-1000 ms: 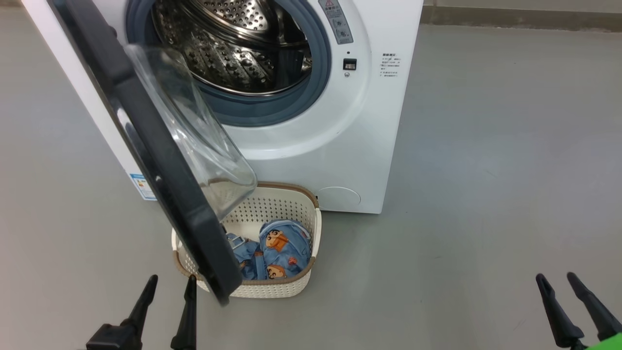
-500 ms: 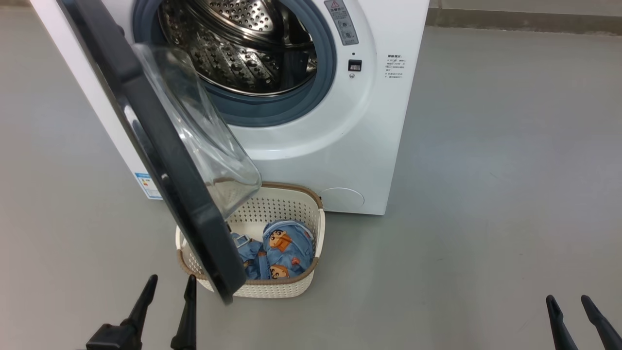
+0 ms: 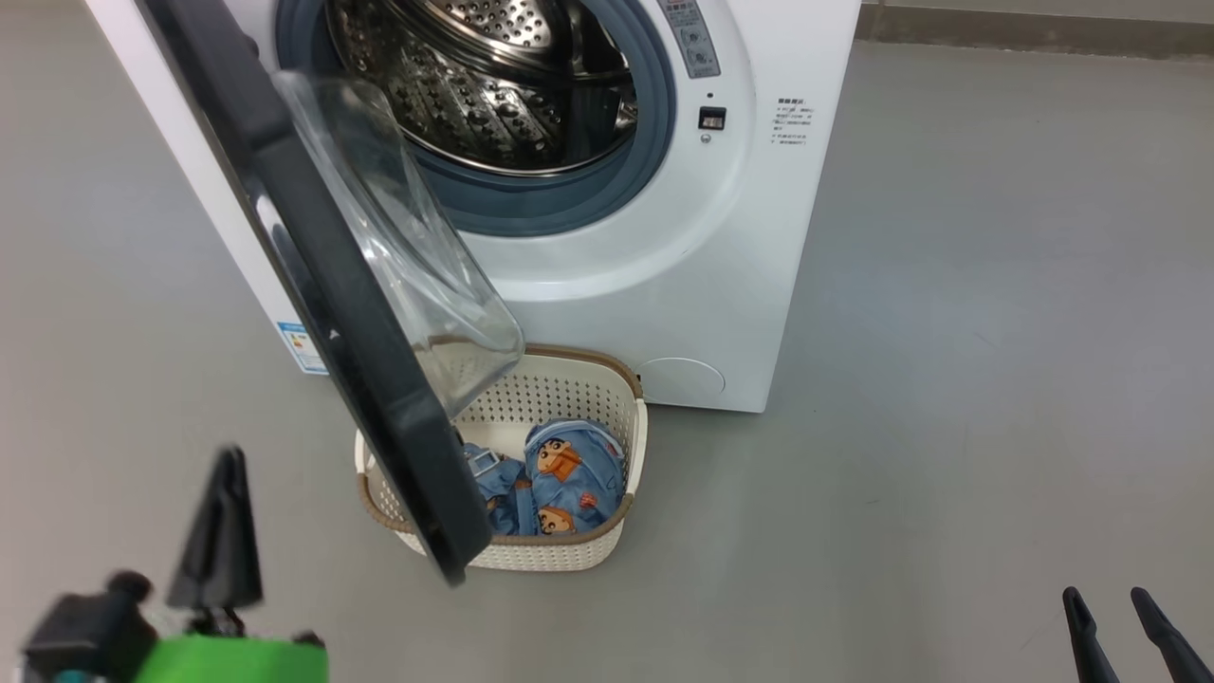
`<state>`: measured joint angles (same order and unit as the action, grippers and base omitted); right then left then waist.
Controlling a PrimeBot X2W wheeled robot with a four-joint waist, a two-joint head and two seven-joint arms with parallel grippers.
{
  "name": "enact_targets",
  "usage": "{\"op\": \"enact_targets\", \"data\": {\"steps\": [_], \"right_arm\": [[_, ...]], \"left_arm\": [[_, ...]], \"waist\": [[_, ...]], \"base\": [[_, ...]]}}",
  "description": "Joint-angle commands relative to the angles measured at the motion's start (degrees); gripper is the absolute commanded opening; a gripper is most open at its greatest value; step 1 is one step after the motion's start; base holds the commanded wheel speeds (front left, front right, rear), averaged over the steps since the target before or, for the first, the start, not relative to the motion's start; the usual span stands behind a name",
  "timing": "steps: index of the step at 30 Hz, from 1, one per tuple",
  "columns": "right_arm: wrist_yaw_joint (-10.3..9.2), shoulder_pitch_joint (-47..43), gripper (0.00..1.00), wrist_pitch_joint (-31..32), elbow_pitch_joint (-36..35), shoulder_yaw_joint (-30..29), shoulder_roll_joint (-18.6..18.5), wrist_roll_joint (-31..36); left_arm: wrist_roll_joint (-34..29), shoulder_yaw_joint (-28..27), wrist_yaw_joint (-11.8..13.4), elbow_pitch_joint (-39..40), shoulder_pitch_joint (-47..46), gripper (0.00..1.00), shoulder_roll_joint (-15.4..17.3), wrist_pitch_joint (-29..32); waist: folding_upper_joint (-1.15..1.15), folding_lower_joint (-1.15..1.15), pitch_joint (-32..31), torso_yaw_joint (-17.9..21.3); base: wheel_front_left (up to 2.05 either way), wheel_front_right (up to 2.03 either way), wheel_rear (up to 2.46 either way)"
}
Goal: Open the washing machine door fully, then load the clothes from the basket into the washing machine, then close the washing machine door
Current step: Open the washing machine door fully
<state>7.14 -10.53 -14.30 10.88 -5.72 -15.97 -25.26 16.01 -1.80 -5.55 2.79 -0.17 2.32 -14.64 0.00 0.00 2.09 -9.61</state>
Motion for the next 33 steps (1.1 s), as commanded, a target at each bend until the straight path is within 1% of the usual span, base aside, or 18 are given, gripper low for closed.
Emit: {"op": "enact_targets", "data": {"steps": [1,4,6,9,12,14,16,20,24,25,28,33], "right_arm": [[0.35,0.96,1.00,-0.70,-1.22,1.28,-1.39,-0.11],[0.35,1.38,1.00,-0.70,-1.24,1.38,-1.43,-0.23],[0.35,1.59,1.00,-0.70,-1.28,1.33,-1.44,-0.30],[0.35,1.84,1.00,-0.70,-1.56,1.39,-1.42,-0.32],[0.35,2.06,1.00,-0.70,-1.73,1.53,-1.40,-0.30],[0.35,2.19,1.00,-0.70,-1.66,1.47,-1.29,-0.35],[0.35,2.41,1.00,-0.70,-1.55,1.64,-1.18,-0.50],[0.35,2.90,1.00,-0.70,-1.44,2.40,-0.84,-0.50],[0.35,3.00,1.00,-0.70,-1.39,2.73,-0.38,-0.42],[0.35,3.00,1.00,-0.70,-1.39,2.73,-0.38,-0.42],[0.35,3.20,1.00,-0.70,-1.41,2.79,-0.21,-0.23],[0.35,3.77,1.00,-0.70,-1.42,2.98,-0.54,-0.40]], "left_arm": [[0.52,-2.25,0.71,3.43,-3.08,0.00,0.55,-0.36],[0.81,-2.07,2.26,10.72,-4.71,0.00,0.55,-0.36],[1.02,-0.24,3.62,15.61,-5.56,0.00,0.55,-0.36],[0.12,5.17,4.61,20.00,-5.93,0.00,0.55,-0.36],[-1.41,11.97,4.42,20.49,-5.95,0.00,0.55,-0.36],[-1.34,16.76,4.03,18.96,-5.82,0.00,0.55,-0.36],[-0.72,20.54,3.68,15.84,-5.36,0.00,0.55,-0.36],[1.95,24.87,2.68,8.69,-5.29,0.00,0.55,-0.36],[4.20,25.29,1.97,1.83,-6.40,0.00,0.55,-0.36],[4.20,25.29,1.97,1.83,-6.40,0.00,0.55,-0.36],[5.44,24.59,1.62,-2.33,-7.75,0.00,0.55,-0.36],[7.52,22.28,2.44,-7.11,-9.47,0.00,0.55,-0.36]], "waist": [[0.00,0.00,0.10,-0.08],[0.00,0.00,0.27,-0.11],[0.00,0.00,0.36,-0.22],[0.00,0.00,0.62,-0.28],[0.00,0.00,0.81,-0.24],[0.00,0.00,0.87,-0.24],[0.00,0.00,0.90,-0.13],[0.00,0.00,0.85,0.14],[0.00,0.00,0.84,0.11],[0.00,0.00,0.84,0.11],[0.00,0.00,1.02,0.06],[0.00,0.00,1.27,0.12]], "base": [[0.00,0.00,0.00],[0.00,0.00,0.00],[0.00,0.00,0.00],[0.00,0.00,0.00],[0.00,0.00,0.00],[0.00,0.00,0.00],[0.00,0.00,0.00],[0.00,0.00,0.00],[0.00,0.00,0.00],[0.00,0.00,0.00],[0.00,0.00,0.00],[0.00,0.00,0.00]]}}
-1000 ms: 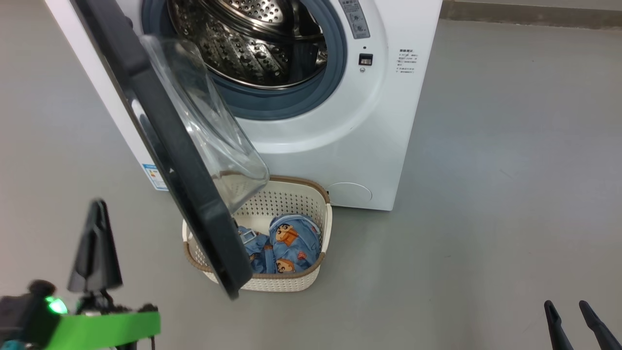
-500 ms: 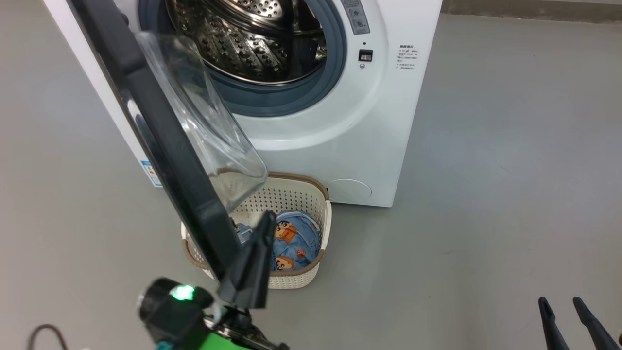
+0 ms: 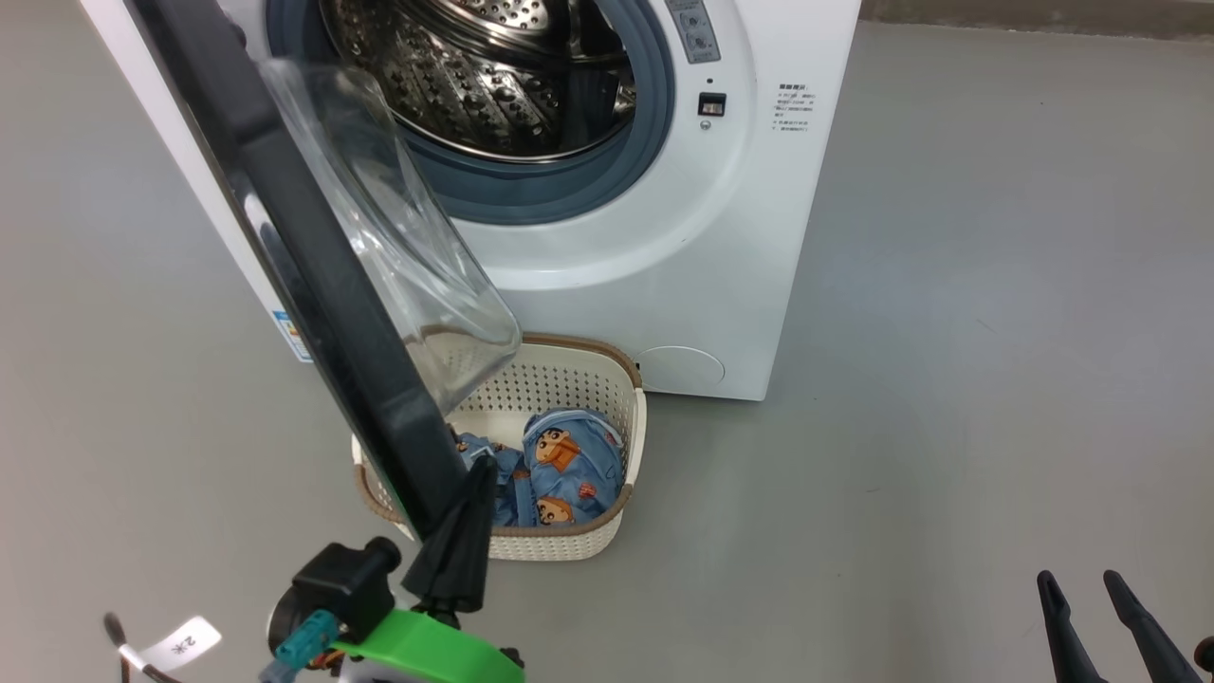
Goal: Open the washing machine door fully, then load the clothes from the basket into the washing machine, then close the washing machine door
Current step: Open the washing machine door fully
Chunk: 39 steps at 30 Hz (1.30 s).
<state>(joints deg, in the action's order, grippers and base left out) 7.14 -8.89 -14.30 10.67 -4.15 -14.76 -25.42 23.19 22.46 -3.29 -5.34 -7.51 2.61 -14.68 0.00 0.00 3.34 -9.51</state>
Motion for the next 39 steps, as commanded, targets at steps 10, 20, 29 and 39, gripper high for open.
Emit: {"op": "enact_targets", "data": {"steps": [10,20,29,39], "right_arm": [[0.35,1.81,1.00,-0.70,-1.35,1.16,-1.70,-0.03],[0.35,1.63,1.00,-0.70,-1.49,1.10,-1.45,0.34],[0.35,1.39,1.00,-0.70,-1.59,1.35,-1.27,0.38],[0.35,1.23,1.00,-0.70,-2.12,1.14,-1.07,0.52]], "left_arm": [[3.90,-6.03,1.10,-2.27,-2.48,0.00,0.27,-0.32],[3.30,-9.61,0.45,-3.85,-2.10,0.00,0.27,-0.32],[1.81,-12.49,0.56,-5.09,-1.01,0.00,0.27,-0.32],[-0.25,-16.23,1.67,-3.38,2.21,0.00,0.27,-0.32]], "waist": [[0.00,0.00,-0.20,-0.39],[0.00,0.00,-0.85,-1.62],[0.00,0.00,-1.22,-2.67],[0.00,0.00,-0.76,-4.07]], "base": [[0.00,0.00,0.00],[0.00,0.00,0.00],[0.00,0.00,0.00],[0.00,0.00,0.00]]}}
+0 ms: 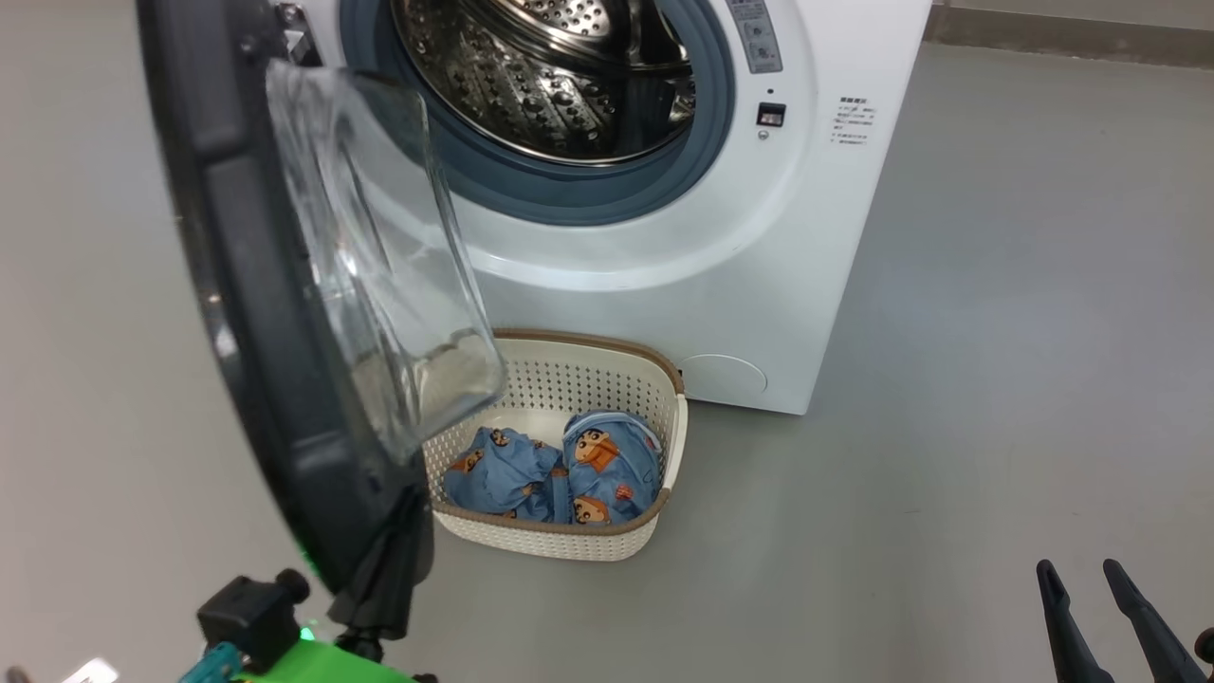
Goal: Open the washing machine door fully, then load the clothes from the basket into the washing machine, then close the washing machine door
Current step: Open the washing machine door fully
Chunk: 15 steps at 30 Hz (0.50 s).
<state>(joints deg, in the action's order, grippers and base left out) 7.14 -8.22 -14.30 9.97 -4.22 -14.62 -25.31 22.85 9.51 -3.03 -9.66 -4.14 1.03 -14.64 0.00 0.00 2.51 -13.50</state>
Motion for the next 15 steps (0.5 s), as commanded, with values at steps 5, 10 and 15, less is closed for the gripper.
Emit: {"op": "enact_targets", "data": {"steps": [5,10,15], "right_arm": [[0.35,0.53,1.00,-0.70,-1.52,1.30,-1.22,0.41],[0.35,0.73,1.00,-0.70,-1.51,1.58,-1.36,0.27],[0.35,1.05,1.00,-0.70,-1.60,1.95,-1.12,0.42]], "left_arm": [[-1.89,-5.20,2.76,2.34,0.32,0.00,1.85,-0.36],[-3.86,-7.75,4.54,4.02,1.42,0.00,1.85,-0.36],[-5.63,-13.65,5.43,4.60,1.74,0.00,1.85,-0.36]], "waist": [[0.00,0.00,0.35,-1.00],[0.00,0.00,0.68,-1.78],[0.00,0.00,1.03,-2.18]], "base": [[0.00,0.00,0.00],[0.00,0.00,0.00],[0.00,0.00,0.00]]}}
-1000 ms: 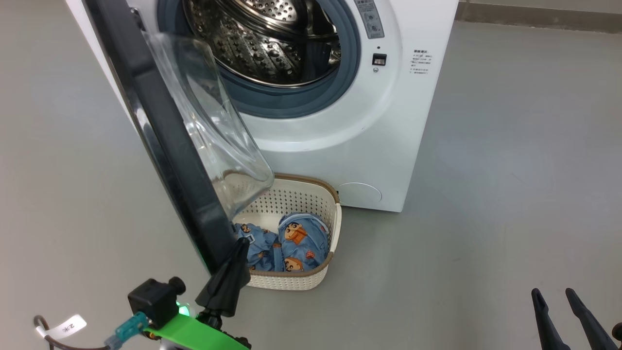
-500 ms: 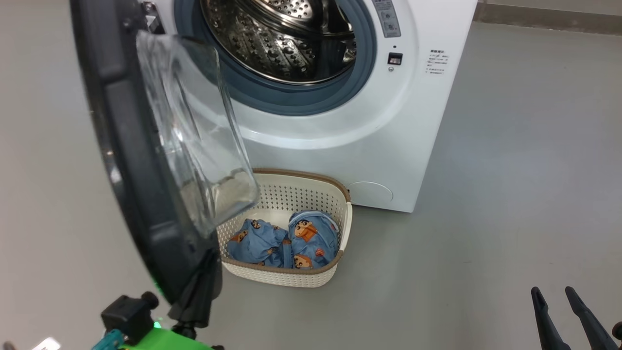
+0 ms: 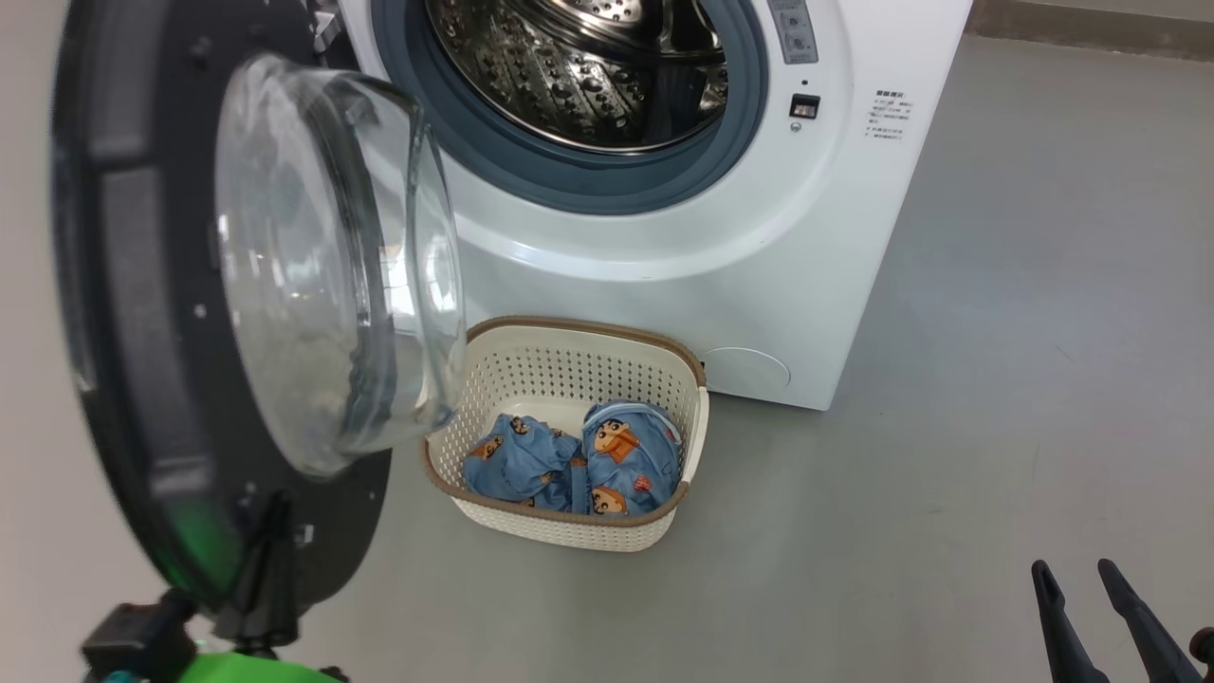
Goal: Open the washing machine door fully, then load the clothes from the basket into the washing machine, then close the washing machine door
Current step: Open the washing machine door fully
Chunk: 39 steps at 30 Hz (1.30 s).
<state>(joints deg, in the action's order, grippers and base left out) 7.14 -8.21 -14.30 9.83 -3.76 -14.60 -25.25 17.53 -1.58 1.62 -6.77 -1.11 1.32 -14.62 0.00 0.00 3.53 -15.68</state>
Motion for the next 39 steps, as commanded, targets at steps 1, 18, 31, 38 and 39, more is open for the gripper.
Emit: {"op": "enact_targets", "data": {"steps": [1,18,31,38,39], "right_arm": [[0.35,1.09,1.00,-0.70,-1.49,1.57,-1.14,0.35],[0.35,2.65,1.00,-0.70,-2.26,1.65,-1.60,0.80],[0.35,5.60,1.00,-0.70,-2.94,2.72,-2.44,0.91],[0.35,6.91,1.00,-0.70,-3.13,3.16,-2.94,0.85],[0.35,7.14,1.00,-0.70,-3.17,3.21,-3.04,0.83]], "left_arm": [[-0.73,-3.60,0.65,1.66,-1.32,0.00,1.60,-0.38],[-4.08,-17.98,-1.79,-3.73,-8.03,0.00,4.58,-0.38],[-5.96,-25.79,-2.90,-7.23,-14.58,0.00,7.58,-0.38],[-6.51,-29.83,-3.26,-9.60,-18.04,0.00,8.80,-0.38],[-6.51,-30.52,-3.24,-9.92,-18.40,0.00,8.91,-0.38]], "waist": [[0.00,0.00,0.08,0.00],[0.00,0.00,3.75,0.05],[0.00,0.00,8.34,-0.01],[0.00,0.00,10.47,0.04],[0.00,0.00,10.78,0.08]], "base": [[0.00,0.00,0.00],[0.00,0.00,0.00],[0.00,0.00,0.00],[0.00,0.00,0.00],[0.00,0.00,0.00]]}}
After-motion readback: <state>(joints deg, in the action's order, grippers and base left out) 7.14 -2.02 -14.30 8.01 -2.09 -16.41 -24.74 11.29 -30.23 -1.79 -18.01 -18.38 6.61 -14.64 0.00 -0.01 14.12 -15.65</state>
